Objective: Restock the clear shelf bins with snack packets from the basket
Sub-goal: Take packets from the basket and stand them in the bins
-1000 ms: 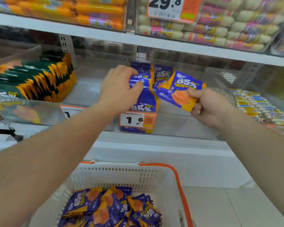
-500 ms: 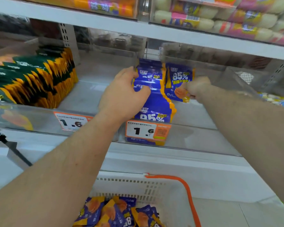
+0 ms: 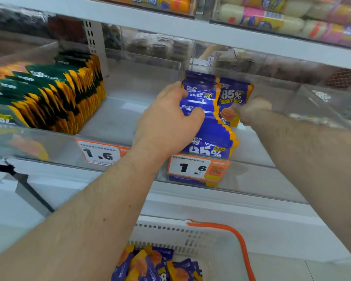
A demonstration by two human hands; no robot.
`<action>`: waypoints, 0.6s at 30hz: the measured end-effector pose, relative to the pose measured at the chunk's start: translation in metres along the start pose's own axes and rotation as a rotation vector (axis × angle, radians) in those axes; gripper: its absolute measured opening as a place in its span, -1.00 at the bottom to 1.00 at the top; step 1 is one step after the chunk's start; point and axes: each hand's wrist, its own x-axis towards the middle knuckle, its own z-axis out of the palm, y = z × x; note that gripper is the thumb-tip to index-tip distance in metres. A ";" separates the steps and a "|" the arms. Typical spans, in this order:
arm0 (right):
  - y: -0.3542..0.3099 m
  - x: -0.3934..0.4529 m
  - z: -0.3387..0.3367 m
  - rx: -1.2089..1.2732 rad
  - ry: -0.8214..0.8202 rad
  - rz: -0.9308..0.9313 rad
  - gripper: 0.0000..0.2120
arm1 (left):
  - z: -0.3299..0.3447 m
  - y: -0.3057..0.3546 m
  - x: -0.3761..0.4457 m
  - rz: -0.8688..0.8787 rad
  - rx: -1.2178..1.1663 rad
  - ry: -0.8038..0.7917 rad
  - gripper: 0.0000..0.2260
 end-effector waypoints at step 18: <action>-0.004 -0.156 -0.053 0.414 0.363 -0.332 -0.84 | -0.016 0.033 -0.050 0.190 0.167 0.226 -0.59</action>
